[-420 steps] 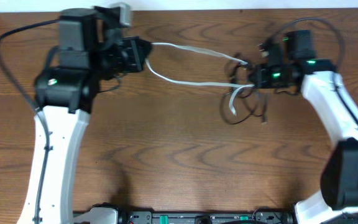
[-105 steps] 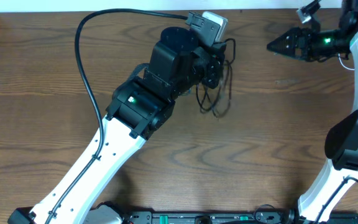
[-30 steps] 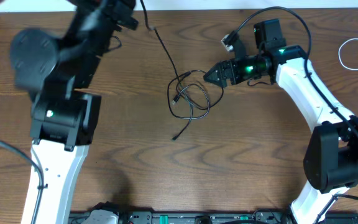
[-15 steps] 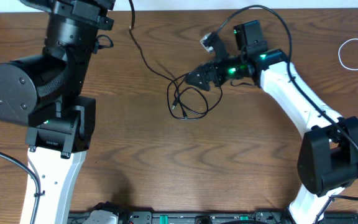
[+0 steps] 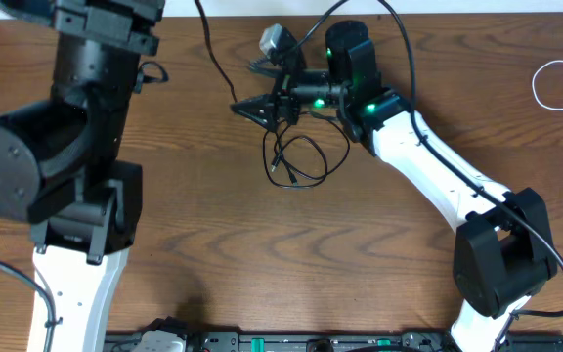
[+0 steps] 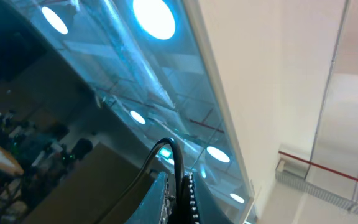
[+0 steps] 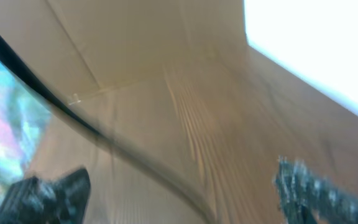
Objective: Untangle cables
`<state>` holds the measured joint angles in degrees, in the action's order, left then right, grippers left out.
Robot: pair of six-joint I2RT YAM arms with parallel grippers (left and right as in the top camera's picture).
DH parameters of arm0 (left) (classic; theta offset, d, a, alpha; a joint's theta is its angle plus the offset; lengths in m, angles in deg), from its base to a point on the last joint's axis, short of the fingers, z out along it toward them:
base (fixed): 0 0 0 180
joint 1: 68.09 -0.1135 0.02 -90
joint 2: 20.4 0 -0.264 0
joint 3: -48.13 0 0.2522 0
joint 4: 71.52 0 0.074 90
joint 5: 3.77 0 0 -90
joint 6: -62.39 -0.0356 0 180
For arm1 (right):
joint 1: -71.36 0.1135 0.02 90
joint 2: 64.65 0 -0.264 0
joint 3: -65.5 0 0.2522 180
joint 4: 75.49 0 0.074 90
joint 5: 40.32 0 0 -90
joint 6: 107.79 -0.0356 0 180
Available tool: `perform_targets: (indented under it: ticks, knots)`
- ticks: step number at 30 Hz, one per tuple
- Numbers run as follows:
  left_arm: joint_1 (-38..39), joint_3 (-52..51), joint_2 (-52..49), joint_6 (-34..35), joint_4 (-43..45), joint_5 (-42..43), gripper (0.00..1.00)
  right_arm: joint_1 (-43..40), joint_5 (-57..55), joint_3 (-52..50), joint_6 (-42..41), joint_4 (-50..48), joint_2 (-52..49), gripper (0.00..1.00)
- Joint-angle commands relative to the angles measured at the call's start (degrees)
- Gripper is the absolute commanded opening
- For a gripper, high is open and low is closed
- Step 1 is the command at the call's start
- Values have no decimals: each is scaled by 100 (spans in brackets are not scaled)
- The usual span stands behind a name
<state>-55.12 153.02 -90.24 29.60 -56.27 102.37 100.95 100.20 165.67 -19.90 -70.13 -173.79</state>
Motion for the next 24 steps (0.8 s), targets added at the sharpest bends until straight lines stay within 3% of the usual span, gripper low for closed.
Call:
perform_targets:
  ticks: [1, 10, 16, 21, 23, 24]
  knots:
    - [7, 208, 234, 52, 87, -52, 7, 17, 675, 55, -822, -673, 28, 90]
    - [7, 208, 278, 55, -160, 138, 7, 94, 1047, 55, -2706, -3117, 28, 82]
    - [7, 208, 256, 55, -221, 140, 7, 420, 1198, 55, -2828, -3191, 28, 72]
    - [7, 208, 249, 55, -389, 140, 7, 509, 885, 55, -2828, -3193, 28, 69]
    - [7, 208, 251, 55, -437, 140, 8, 507, 831, 55, -2830, -3191, 28, 63]
    - [7, 208, 251, 55, -457, 140, 8, 507, 807, 55, -2837, -3191, 28, 53]
